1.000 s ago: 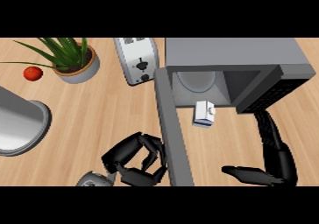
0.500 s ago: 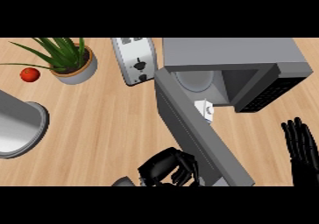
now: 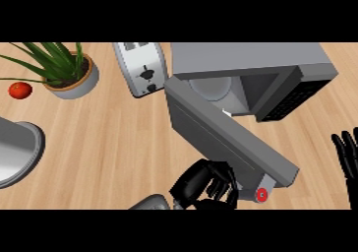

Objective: Pick up the milk, place it into the microwave and close the microwave

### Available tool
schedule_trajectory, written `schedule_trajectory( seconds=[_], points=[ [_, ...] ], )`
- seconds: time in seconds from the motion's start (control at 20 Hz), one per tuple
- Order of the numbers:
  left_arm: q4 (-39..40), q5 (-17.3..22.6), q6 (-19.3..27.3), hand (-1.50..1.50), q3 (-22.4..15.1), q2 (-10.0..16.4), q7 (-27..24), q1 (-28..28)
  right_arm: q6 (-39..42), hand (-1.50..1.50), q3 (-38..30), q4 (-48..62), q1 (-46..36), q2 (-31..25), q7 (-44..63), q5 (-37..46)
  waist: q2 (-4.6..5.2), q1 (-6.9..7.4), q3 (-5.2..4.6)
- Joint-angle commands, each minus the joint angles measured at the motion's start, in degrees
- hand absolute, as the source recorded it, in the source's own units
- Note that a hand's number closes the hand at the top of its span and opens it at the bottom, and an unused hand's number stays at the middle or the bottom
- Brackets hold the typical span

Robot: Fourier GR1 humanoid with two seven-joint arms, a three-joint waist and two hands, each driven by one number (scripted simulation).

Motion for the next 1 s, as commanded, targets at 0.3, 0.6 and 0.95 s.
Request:
schedule_trajectory(
  seconds=[0.3,0.6,0.95],
  points=[
    [2.6,12.34,11.15,1.5,-0.86,-1.09,-5.39,-10.49,7.43,-1.5,1.47,-6.28,-2.31,-5.4,5.19,-6.66,0.89,-4.57,-0.24],
    [5.69,19.42,13.08,1.5,1.69,-1.11,-4.78,-17.28,8.24,-1.5,2.53,-9.34,-3.15,-5.77,7.53,-9.89,1.39,-7.35,-0.18],
    [10.42,25.02,16.44,1.5,3.91,-1.11,-5.49,-21.09,9.26,-1.5,2.53,-10.93,-4.23,-6.73,9.33,-13.72,2.34,-10.17,-0.15]
  ],
)
